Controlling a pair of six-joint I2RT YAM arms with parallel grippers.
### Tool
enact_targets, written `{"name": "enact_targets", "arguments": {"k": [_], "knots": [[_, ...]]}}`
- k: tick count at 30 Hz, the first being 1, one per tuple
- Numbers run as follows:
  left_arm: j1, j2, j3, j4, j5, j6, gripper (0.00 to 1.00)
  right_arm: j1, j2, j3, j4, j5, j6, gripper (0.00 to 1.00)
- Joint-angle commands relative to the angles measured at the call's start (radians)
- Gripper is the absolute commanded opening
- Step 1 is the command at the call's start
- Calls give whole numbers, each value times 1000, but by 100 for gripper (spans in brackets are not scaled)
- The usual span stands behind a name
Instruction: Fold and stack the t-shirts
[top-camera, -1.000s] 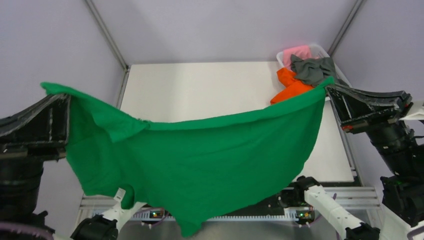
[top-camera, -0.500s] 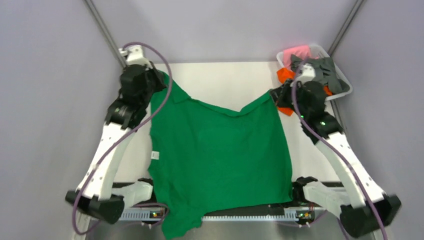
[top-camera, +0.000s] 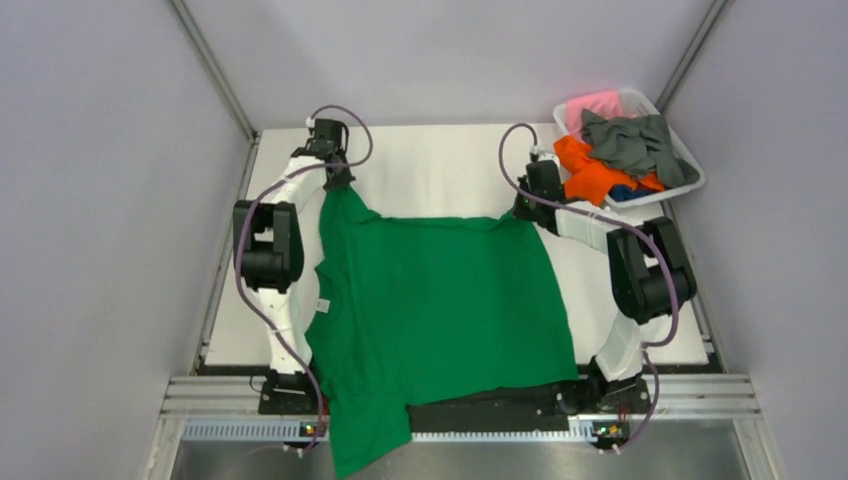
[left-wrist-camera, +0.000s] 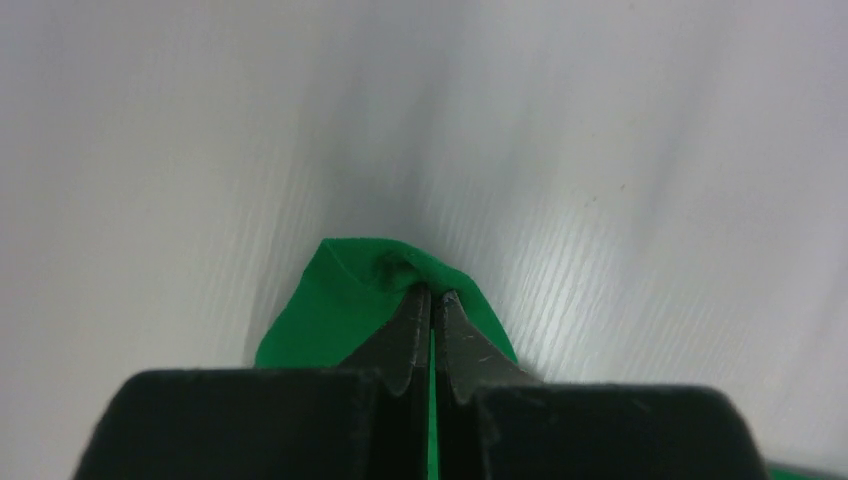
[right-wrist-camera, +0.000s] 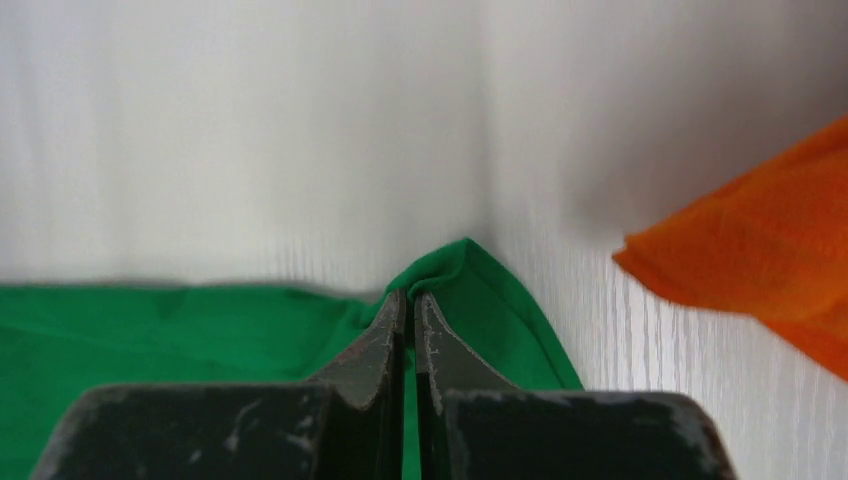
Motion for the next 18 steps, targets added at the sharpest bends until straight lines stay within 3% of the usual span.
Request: {"name": "enact_targets", "arguments": {"k": [1,10,15,17,18], "knots": [[2,55,198,29,6,-9,0,-20,68,158,91,96,-10,0],[24,263,430,24,13,-17,0,-46,254,402,-67,229,44,0],[27,407,634,6,11,-14,1,-80,347,520,-84,246,68,11],[30,447,724,6,22,-22,18,-95,402,599,-112,242,60,15],[31,456,747,10,30,-27,36,-100,421,640,-133,237,46,19]]}}
